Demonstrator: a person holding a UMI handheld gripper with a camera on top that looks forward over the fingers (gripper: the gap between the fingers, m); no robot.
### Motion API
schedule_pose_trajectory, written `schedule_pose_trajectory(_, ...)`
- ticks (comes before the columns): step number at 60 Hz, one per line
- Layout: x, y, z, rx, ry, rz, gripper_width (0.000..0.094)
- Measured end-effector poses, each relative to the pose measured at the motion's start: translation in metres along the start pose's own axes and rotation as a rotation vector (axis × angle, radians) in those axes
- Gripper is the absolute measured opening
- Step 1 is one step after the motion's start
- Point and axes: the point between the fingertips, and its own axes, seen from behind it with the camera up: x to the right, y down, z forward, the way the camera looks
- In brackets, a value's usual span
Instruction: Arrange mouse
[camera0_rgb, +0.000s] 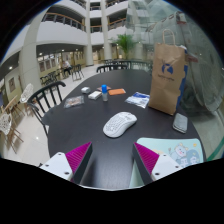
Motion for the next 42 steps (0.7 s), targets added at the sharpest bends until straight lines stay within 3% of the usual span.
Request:
schedule_pose_trajectory(9, 0.002, -0.002, 0.06, -0.051, 0.037, 0.016, 0.0846)
schedule_pose_trajectory(32, 0.019, -0.066, 0.137, -0.01, 0.139, 0.079, 0.0822)
schedule_pose_trajectory(34, 0.025, -0.068, 0.142, -0.01, 0.168, 0.068, 0.0752)
schedule_pose_trajectory(36, 0.029, -0.07, 0.145, -0.005, 0.196, 0.044, 0.06)
schedule_pose_trajectory(42, 0.025, -0.069, 0.146, -0.026, 0.174, 0.065, 0.0469)
